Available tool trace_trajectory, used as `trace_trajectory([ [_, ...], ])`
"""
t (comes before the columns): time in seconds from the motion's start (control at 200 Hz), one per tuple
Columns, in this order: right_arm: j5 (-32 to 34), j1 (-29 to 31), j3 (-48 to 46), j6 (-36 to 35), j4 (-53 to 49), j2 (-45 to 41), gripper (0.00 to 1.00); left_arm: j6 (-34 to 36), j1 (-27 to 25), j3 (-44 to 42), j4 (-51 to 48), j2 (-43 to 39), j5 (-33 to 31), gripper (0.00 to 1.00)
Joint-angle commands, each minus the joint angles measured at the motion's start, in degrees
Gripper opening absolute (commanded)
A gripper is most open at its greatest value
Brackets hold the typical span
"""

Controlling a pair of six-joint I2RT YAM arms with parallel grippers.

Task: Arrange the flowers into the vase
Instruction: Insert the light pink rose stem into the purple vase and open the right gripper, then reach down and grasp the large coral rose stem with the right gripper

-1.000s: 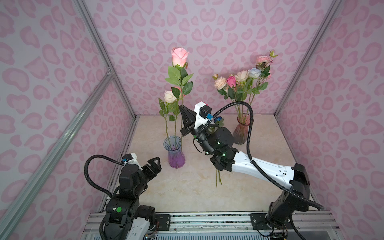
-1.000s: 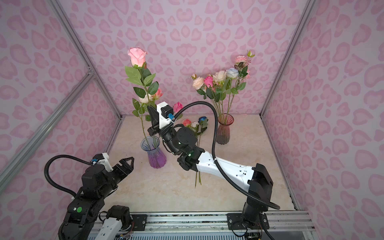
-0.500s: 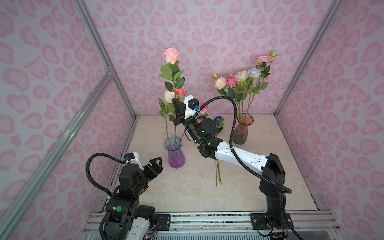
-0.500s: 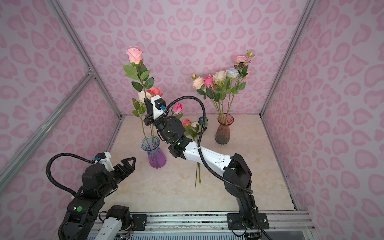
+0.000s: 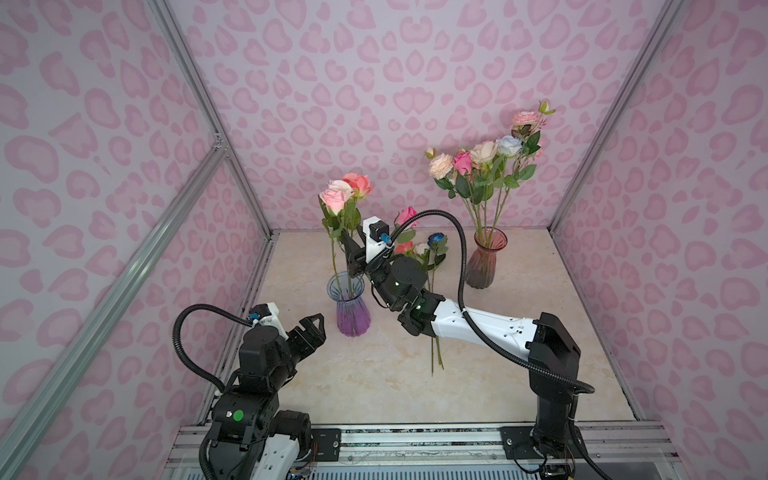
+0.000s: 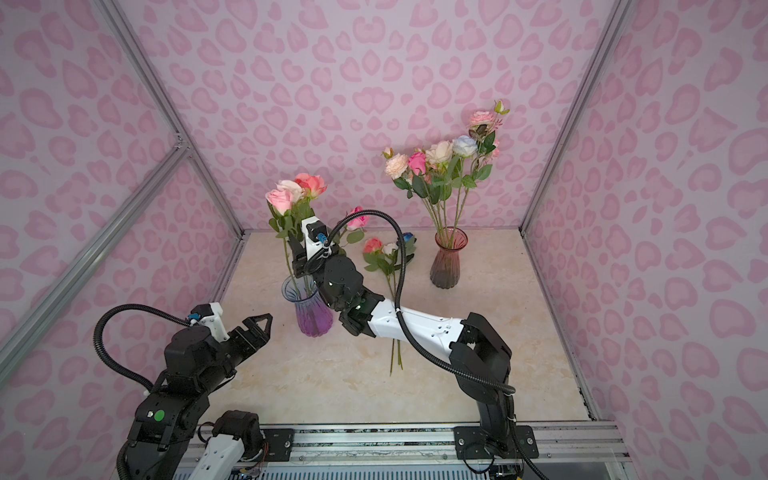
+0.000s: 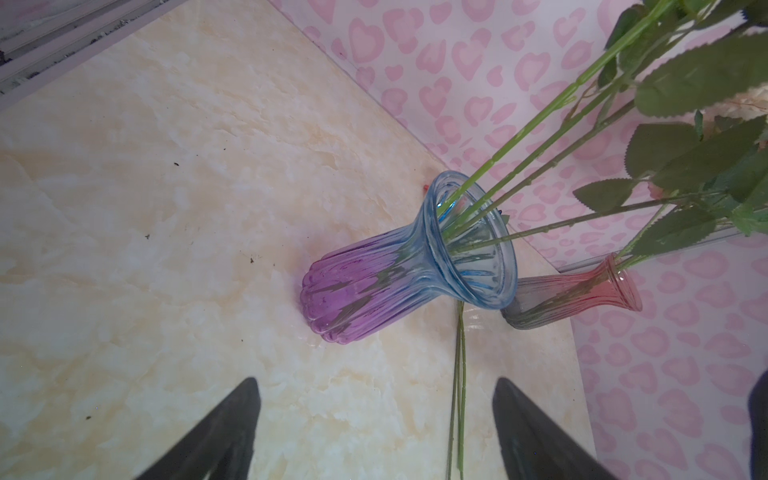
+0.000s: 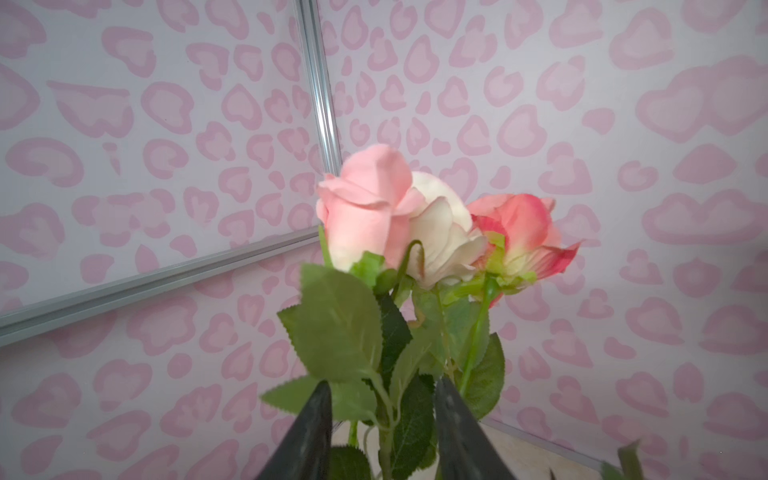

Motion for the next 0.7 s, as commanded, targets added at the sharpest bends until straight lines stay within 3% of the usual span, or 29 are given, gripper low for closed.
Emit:
trace_trajectory([
  [0.0, 2.5, 0.7, -1.3, 0.7, -2.4, -2.0, 0.42, -0.9, 0.1, 0.7, 1.2, 0.1, 0.1, 0.89],
  [0.22, 3.3, 4.7, -11.2, -3.3, -3.3, -12.7, 0.43, -1.2, 0.0, -0.4, 3.0, 0.3, 1.3, 0.88],
  [0.345, 3.6, 5.6, -17.1, -1.3, -9.1, -21.0, 0.43, -0.5, 0.0, -2.5, 7.6, 0.7, 6.6, 0.87],
  [0.455, 8.2, 4.8, -24.6, 0.3, -14.1, -28.9, 0.43, -0.7, -0.1, -4.7, 12.0, -0.4, 11.0, 0.85],
  [0.545, 11.9, 1.7, -30.2, 6.8, -21.6, -34.4, 0.41, -0.5, -0.1, -6.1, 13.2, -2.1, 12.3, 0.84],
  [0.695, 7.1, -10.9, -35.6, 22.1, -37.1, -37.0, 0.36, -2.2, -0.3, -9.5, 13.3, -4.0, 15.4, 0.82],
])
